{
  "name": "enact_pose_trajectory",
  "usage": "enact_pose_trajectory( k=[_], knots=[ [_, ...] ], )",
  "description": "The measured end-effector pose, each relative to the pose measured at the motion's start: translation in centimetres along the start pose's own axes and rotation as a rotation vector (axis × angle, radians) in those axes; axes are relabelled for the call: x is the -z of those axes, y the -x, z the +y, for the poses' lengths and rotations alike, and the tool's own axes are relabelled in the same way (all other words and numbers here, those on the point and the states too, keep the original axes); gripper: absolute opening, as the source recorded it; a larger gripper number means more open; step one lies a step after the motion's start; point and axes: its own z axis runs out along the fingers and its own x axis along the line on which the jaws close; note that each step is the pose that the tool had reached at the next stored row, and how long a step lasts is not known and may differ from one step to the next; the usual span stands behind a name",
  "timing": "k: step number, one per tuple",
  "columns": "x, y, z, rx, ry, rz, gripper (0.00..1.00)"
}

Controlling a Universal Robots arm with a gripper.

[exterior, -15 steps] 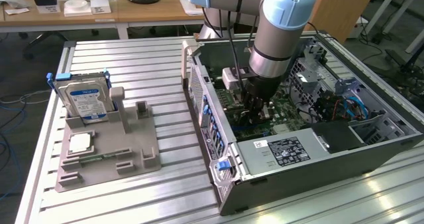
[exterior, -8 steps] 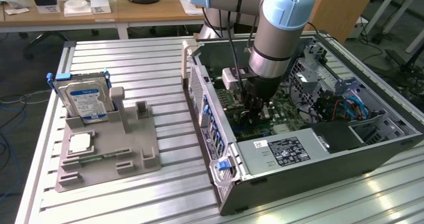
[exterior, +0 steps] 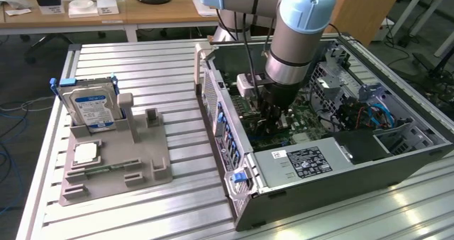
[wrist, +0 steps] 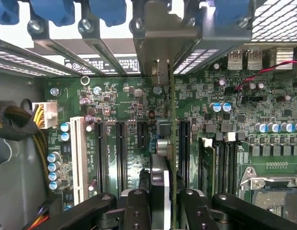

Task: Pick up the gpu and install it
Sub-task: 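Insert the gpu into the slot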

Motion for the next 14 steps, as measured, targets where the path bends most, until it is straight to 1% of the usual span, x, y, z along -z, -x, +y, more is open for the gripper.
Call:
enact_pose_trajectory(
  k=[2, 4, 12, 14],
  knots=[
    [-0.39, 0.01, 0.01, 0.000, -0.0004, -0.0011, 0.28],
    [-0.59, -0.01, 0.02, 0.000, -0.0001, -0.0006, 0.28],
    [-0.68, 0.00, 0.06, 0.000, -0.0004, -0.0010, 0.28],
    [-0.68, 0.00, 0.08, 0.000, -0.0015, -0.0011, 0.28]
  ],
)
